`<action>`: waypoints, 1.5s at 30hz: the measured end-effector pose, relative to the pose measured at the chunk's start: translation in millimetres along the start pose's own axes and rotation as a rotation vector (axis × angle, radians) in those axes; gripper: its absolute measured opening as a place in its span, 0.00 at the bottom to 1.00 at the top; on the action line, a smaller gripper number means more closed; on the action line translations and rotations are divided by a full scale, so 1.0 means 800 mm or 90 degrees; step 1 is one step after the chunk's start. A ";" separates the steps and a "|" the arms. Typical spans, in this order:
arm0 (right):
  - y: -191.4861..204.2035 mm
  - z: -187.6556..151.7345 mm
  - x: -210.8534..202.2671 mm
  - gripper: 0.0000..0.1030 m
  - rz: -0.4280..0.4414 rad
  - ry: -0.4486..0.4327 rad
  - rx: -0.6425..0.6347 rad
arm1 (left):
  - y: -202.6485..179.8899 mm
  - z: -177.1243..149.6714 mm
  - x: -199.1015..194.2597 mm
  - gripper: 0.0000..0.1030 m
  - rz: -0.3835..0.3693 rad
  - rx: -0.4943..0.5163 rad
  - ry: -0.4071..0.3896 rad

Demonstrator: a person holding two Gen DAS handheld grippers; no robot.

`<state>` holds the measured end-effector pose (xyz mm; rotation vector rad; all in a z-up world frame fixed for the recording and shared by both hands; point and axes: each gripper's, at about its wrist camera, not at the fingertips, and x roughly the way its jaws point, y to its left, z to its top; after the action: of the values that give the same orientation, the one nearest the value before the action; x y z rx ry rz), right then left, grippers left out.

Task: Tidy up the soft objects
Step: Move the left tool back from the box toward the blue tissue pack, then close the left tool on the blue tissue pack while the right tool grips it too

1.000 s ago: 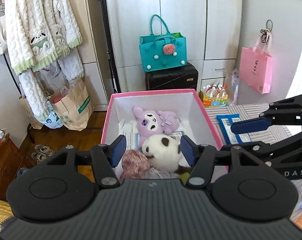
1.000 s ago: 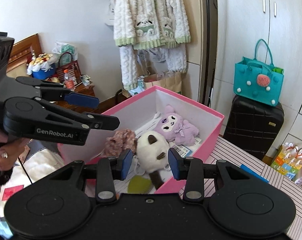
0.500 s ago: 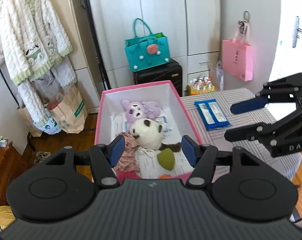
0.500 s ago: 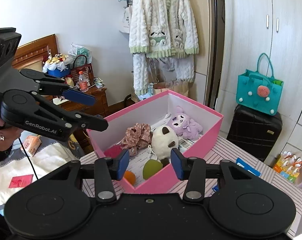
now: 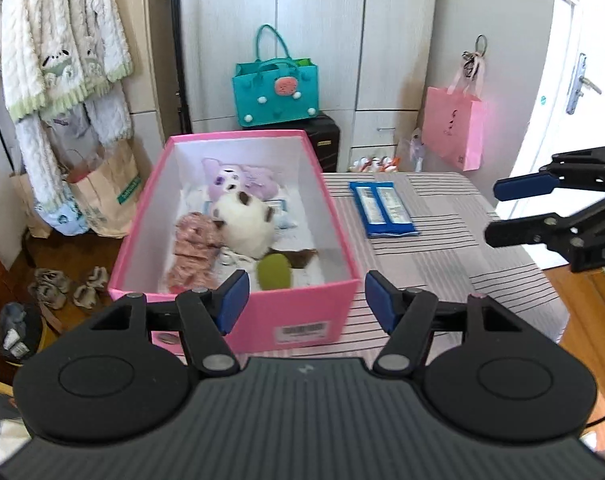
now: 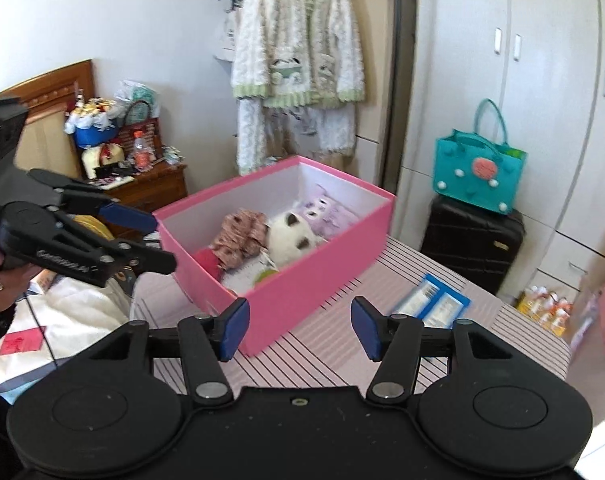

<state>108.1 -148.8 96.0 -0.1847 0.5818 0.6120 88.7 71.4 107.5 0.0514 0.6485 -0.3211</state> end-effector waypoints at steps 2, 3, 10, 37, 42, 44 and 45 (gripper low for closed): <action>-0.011 -0.007 -0.002 0.60 -0.013 0.006 0.012 | -0.013 -0.005 0.002 0.61 -0.006 0.000 -0.008; -0.017 -0.011 -0.004 0.60 -0.019 0.006 0.019 | -0.021 -0.006 0.004 0.61 -0.009 0.003 -0.012; -0.067 -0.030 -0.013 0.73 -0.054 -0.024 0.054 | -0.074 -0.003 0.037 0.61 -0.057 0.002 -0.022; -0.274 -0.016 0.221 0.74 0.012 0.084 0.039 | -0.130 0.025 0.267 0.63 -0.009 -0.154 0.070; -0.296 -0.008 0.269 0.74 0.047 0.103 0.054 | -0.131 0.017 0.274 0.49 0.000 -0.167 0.069; -0.305 -0.008 0.284 0.73 0.044 0.115 0.060 | -0.132 0.011 0.275 0.40 0.007 -0.161 0.073; -0.309 -0.008 0.291 0.73 0.045 0.120 0.061 | -0.131 0.008 0.277 0.40 0.004 -0.166 0.077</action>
<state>405.2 -237.0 -41.9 -0.1321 0.8006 0.6381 226.5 -90.4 -14.9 -0.1779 0.8053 -0.2259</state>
